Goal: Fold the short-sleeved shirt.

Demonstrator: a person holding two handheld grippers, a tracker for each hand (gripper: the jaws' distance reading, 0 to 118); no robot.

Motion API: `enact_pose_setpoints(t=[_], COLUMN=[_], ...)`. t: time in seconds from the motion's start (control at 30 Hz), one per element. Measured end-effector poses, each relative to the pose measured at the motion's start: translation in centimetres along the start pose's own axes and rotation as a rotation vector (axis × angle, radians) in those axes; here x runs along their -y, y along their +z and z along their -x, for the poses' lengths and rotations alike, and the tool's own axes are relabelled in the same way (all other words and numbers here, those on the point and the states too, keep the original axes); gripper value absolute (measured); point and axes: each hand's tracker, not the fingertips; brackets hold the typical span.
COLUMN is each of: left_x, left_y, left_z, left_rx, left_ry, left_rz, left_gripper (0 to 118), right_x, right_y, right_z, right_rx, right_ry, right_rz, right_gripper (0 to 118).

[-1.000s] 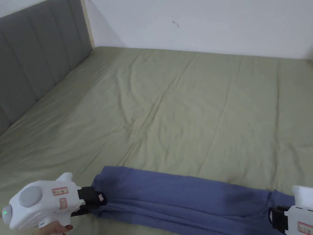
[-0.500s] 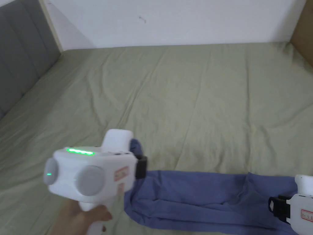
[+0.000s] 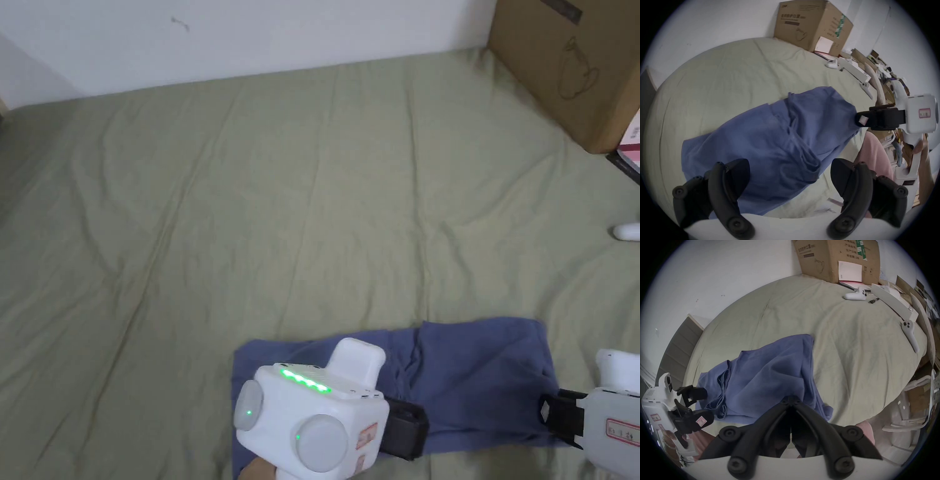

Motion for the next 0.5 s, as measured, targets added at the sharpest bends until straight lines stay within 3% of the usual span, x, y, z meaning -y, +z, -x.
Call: enact_pose_setpoints(t=[0.07, 0.1, 0.2, 0.33, 0.5], left_x=[0.0, 0.0, 0.4, 1.1, 1.6], left_y=[1.4, 2.7, 5.5, 5.6, 2.4], left_z=[1.3, 2.3, 5.3, 7.9, 6.9], left_rx=[0.038, 0.076, 0.124, -0.018, 0.049], left_ry=[0.095, 0.170, 0.349, 0.401, 0.409], left_rz=[-0.042, -0.078, -0.189, -0.177, -0.099], left_gripper=[102, 85, 1, 0, 0], right_x=[0.0, 0.0, 0.0, 0.1, 0.1], right_y=[0.2, 0.3, 0.5, 0.5, 0.2], right_z=[0.0, 0.2, 0.9, 1.7, 2.1], right_rx=[-0.003, -0.005, -0.013, -0.027, -0.039], right_ry=[-0.003, -0.002, 0.010, 0.020, 0.012], right_rz=[-0.005, -0.008, -0.014, -0.033, -0.035], right_gripper=[0, 0, 0, 0, 0])
